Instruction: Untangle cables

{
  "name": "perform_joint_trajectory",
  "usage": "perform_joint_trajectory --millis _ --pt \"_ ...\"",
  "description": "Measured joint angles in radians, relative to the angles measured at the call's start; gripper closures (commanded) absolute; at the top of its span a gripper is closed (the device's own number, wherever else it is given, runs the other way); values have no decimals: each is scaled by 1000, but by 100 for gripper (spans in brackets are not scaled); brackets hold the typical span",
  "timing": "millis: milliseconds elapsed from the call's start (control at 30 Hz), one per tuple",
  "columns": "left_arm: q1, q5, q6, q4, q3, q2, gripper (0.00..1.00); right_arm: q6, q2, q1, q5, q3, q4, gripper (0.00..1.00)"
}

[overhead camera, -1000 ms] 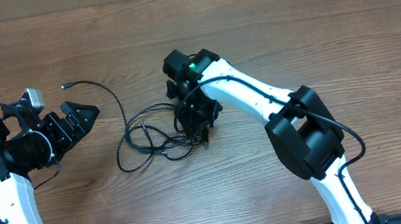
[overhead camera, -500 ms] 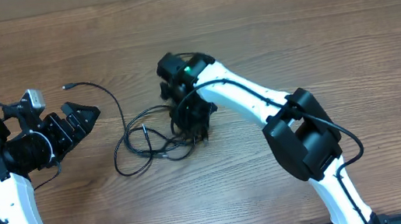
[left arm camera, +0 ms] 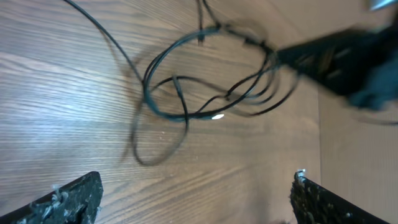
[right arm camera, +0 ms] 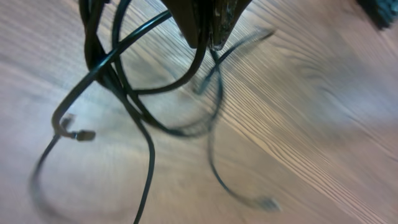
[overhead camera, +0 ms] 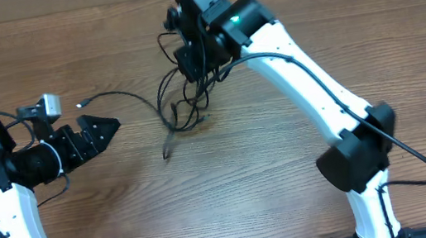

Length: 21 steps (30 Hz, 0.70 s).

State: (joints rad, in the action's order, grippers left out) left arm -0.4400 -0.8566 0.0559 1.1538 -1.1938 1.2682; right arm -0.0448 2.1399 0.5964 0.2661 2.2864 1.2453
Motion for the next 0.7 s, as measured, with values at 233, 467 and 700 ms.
perform_joint_trajectory --millis 233,467,700 --pt "179 -20 81 -10 0 0 5 -4 -127 0 7 47 3 96" --pt "420 -35 140 -130 0 0 4 -6 -212 0 8 48 37 96" --pt "557 -29 160 -244 0 0 6 -8 -270 0 18 48 135 96"
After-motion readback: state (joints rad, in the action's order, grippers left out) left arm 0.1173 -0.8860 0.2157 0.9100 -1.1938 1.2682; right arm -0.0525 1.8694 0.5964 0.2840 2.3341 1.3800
